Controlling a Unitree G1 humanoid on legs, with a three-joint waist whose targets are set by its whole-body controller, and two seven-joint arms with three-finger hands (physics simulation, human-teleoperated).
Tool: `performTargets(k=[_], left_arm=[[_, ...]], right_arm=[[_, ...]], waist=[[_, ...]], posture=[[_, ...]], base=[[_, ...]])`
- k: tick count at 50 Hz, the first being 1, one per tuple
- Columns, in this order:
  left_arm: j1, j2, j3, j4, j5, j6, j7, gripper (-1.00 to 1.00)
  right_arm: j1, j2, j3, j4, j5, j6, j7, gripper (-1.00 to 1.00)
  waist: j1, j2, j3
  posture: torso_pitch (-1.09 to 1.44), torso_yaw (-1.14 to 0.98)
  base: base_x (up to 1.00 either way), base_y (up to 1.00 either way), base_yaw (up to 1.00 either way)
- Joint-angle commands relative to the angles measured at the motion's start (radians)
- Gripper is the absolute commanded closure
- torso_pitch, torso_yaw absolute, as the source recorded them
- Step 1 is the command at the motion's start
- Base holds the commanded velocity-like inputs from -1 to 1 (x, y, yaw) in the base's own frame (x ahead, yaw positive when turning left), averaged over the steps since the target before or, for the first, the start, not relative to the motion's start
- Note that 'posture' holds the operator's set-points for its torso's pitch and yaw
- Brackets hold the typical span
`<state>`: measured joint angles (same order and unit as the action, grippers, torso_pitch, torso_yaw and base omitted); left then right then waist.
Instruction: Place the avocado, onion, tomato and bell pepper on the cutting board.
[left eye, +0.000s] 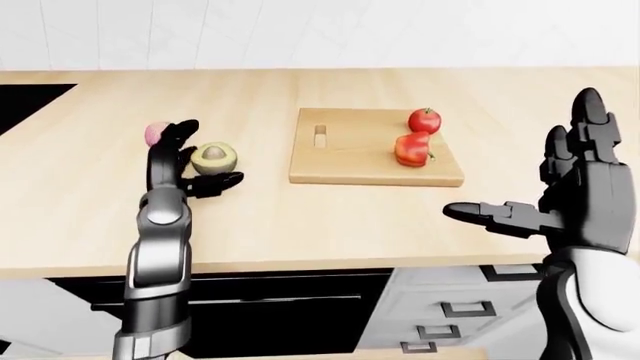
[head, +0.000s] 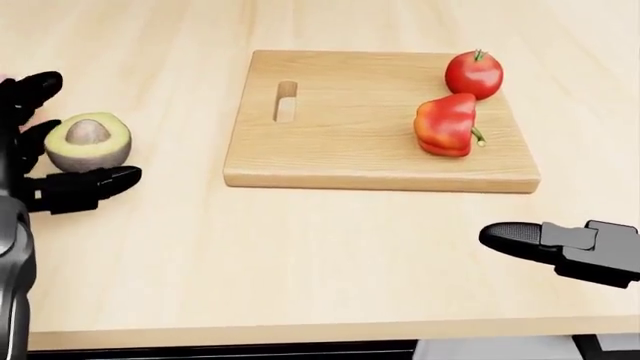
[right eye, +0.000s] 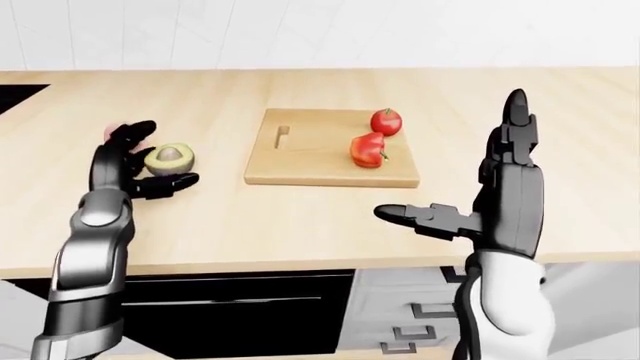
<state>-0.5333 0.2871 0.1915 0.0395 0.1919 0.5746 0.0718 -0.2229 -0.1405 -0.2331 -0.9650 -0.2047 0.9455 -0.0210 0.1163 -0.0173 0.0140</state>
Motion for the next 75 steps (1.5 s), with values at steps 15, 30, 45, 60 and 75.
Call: performTargets(k=[15, 30, 45, 60, 75], left_arm=[[-0.062, 0.004, -0.013, 0.019, 0.041, -0.067, -0.003, -0.1], [-0.068, -0.001, -0.025, -0.007, 0.065, -0.055, -0.03, 0.33], [-0.227, -0.045, -0.092, 0.07, 0.123, -0.054, -0.072, 0.37], [-0.494, -0.169, -0.165, 0.468, 0.12, -0.257, -0.038, 0.4], [-0.658, -0.267, -0.197, 0.769, 0.103, -0.426, -0.013, 0.41]], right_arm=[[-0.034, -0.014, -0.008, -0.032, -0.006, -0.009, 0.003, -1.0], [-0.008, -0.005, -0.008, -0.035, -0.003, -0.029, -0.004, -1.0], [0.008, 0.001, -0.02, -0.037, 0.005, -0.044, -0.002, -1.0], [0.035, 0.002, -0.056, -0.05, 0.035, -0.055, 0.001, -1.0], [0.054, 0.003, -0.068, -0.064, 0.042, -0.057, 0.002, -1.0]], waist=[[0.002, 0.001, -0.022], [0.0, 0.0, -0.023], [0.005, -0.009, -0.02], [0.009, -0.028, -0.021], [0.007, -0.043, -0.02]], posture=[[0.0, 0.15], [0.0, 0.15], [0.0, 0.15], [0.0, 0.15], [0.0, 0.15]], base=[[0.0, 0.0, 0.0], [0.0, 0.0, 0.0], [0.0, 0.0, 0.0], [0.0, 0.0, 0.0], [0.0, 0.0, 0.0]])
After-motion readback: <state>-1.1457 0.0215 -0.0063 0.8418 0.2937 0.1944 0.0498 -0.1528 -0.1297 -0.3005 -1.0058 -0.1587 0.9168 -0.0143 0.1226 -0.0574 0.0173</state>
